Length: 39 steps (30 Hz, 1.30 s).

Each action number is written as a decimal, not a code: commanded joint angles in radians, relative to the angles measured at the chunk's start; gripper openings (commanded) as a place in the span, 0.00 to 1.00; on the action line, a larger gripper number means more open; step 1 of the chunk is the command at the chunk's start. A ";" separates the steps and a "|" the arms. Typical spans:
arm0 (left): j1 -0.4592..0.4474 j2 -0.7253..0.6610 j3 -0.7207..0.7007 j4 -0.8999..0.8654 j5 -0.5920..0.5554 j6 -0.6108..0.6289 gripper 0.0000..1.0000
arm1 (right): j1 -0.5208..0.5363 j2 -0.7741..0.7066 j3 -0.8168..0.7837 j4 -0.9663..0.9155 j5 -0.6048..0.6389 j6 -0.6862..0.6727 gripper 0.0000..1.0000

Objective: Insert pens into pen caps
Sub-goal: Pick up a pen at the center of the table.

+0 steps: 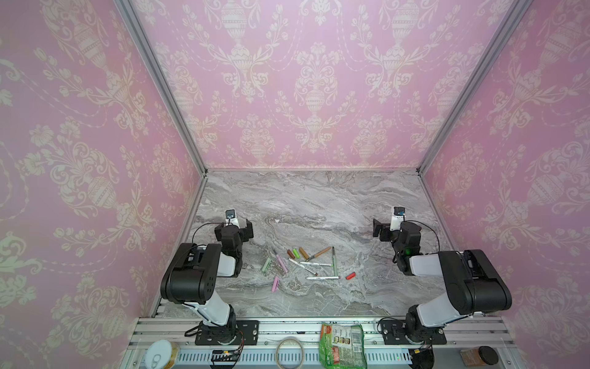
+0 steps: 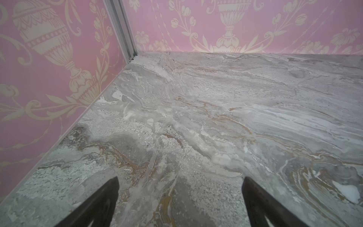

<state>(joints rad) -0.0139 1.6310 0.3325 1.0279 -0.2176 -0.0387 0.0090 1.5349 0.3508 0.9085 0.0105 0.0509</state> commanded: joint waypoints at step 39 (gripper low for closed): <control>0.005 -0.570 0.380 -0.924 0.293 -0.369 0.99 | 0.128 -0.331 0.492 -0.958 -0.237 0.293 0.99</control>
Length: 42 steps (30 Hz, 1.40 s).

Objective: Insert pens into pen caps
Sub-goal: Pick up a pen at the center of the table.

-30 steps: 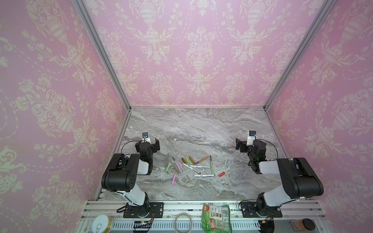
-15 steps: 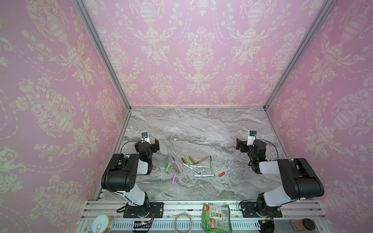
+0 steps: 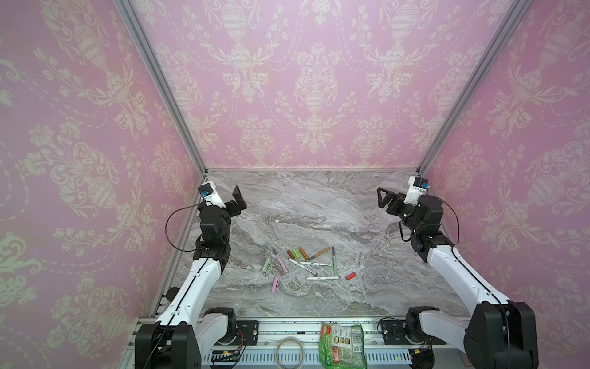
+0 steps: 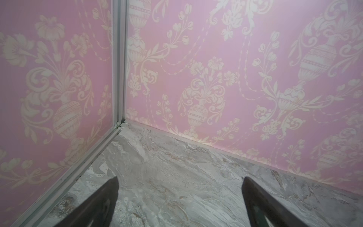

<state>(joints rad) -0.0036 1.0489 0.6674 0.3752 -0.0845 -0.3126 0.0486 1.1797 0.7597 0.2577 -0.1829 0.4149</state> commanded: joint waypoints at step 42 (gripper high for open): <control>-0.323 -0.073 0.084 -0.703 0.304 -0.027 0.95 | 0.718 0.564 0.359 -0.905 0.305 0.260 0.45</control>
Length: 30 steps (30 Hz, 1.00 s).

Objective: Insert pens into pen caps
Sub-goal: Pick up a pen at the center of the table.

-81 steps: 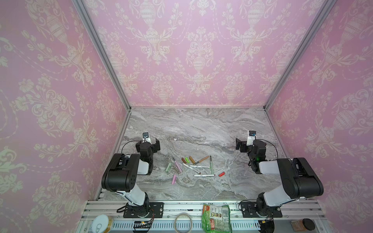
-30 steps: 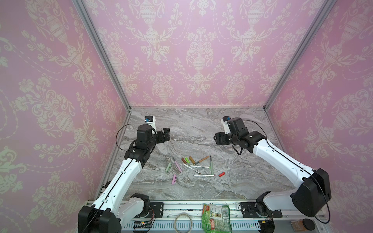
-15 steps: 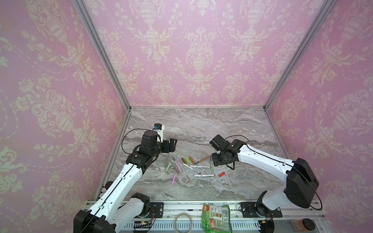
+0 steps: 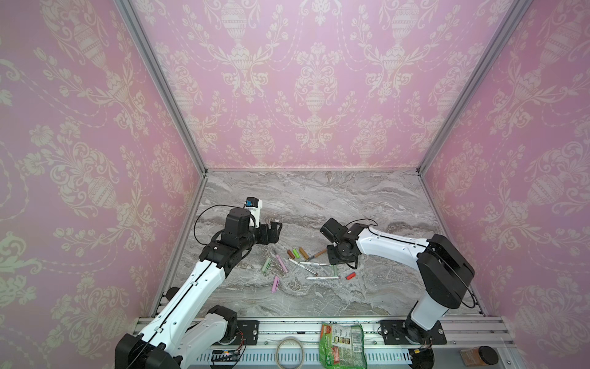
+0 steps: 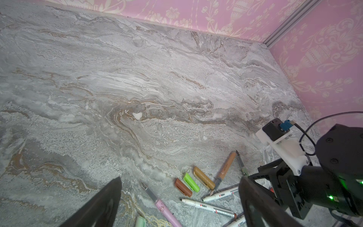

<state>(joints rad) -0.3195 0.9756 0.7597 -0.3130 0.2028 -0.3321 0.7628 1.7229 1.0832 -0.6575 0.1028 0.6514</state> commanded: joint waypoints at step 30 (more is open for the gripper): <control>-0.008 0.048 0.016 -0.007 0.012 0.014 0.98 | -0.054 0.142 0.072 0.035 0.024 0.014 0.16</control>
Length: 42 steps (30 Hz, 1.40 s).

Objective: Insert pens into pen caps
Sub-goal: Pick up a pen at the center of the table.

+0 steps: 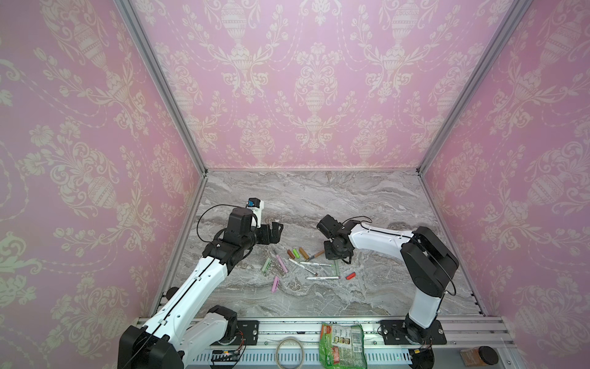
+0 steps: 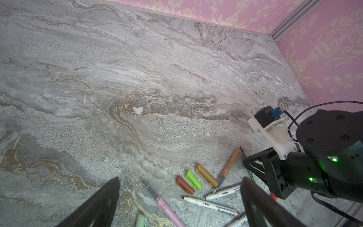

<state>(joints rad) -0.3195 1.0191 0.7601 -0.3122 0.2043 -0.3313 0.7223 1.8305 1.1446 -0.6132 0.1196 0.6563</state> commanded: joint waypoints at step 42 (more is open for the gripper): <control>-0.206 0.223 -0.035 0.608 0.504 -0.335 0.93 | -0.238 -0.574 -0.184 0.559 -0.684 0.068 0.00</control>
<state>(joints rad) -0.5083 1.2221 0.6838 0.2405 0.6762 -0.6334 0.4801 1.2842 0.9813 -0.1089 -0.5182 0.7082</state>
